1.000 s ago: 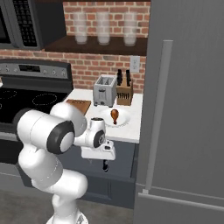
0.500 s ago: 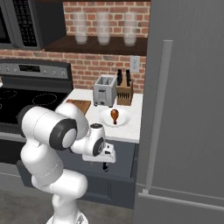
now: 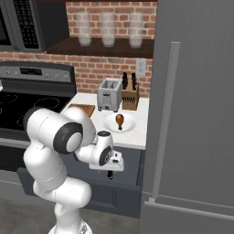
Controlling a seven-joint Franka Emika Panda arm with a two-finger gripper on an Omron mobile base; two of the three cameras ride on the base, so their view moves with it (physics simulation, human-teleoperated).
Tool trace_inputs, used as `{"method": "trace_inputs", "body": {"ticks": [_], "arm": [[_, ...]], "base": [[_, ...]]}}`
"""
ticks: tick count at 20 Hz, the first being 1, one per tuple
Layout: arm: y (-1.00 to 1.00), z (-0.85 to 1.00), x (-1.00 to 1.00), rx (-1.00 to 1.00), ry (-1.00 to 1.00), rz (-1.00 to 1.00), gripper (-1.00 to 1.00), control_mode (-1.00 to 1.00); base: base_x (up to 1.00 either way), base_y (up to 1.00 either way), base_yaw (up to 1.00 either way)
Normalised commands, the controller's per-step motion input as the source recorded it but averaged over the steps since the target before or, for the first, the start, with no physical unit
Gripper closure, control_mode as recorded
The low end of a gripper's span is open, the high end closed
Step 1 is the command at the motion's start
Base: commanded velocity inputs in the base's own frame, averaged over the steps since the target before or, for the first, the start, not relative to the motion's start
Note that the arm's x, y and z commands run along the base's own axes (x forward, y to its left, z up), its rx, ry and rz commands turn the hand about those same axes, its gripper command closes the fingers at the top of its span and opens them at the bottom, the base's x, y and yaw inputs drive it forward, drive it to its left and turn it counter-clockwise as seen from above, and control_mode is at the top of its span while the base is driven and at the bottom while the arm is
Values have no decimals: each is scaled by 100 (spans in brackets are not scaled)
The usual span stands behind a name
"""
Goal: Pick up the knife from the drawer and place it on the cutting board. Then place the meat from the plate to the cutting board.
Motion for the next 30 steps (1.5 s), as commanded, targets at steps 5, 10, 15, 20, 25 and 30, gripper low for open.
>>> {"method": "trace_inputs", "body": {"ticks": [5,10,15,20,25,30], "arm": [[-2,-4,33,0,0,0,-100,-100],[0,-23,27,0,0,0,-100,-100],[0,-30,18,0,0,0,-100,-100],[0,-34,17,0,0,0,-100,-100],[0,-44,6,0,0,0,-100,-100],[0,-47,0,0,0,0,100,-100]], "base": [[0,0,0],[0,0,0],[0,0,0],[0,0,0],[0,0,0],[0,0,0]]}}
